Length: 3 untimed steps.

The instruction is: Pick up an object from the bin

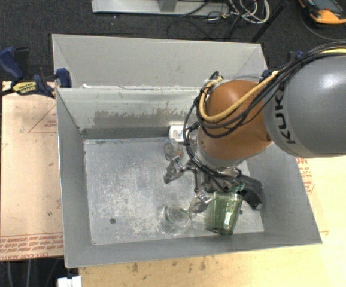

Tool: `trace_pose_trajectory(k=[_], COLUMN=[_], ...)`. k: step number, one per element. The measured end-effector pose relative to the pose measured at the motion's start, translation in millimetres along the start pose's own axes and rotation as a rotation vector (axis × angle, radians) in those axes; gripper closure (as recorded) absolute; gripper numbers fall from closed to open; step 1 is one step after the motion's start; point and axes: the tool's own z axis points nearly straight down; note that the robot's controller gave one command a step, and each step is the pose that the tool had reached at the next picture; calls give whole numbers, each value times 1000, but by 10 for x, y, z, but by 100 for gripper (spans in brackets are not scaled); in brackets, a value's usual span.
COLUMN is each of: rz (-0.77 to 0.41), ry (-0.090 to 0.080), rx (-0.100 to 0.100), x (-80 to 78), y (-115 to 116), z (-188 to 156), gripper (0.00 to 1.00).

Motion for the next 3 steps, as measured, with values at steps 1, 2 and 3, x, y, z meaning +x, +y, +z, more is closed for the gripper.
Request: trace_pose_trajectory(k=[1,2,3], rz=[-164,-361,-361], ry=[-2,-15,-15], rx=[0,7,7], x=[308,357,357], y=[61,65,65], z=[441,626,625], gripper=[0,100,100])
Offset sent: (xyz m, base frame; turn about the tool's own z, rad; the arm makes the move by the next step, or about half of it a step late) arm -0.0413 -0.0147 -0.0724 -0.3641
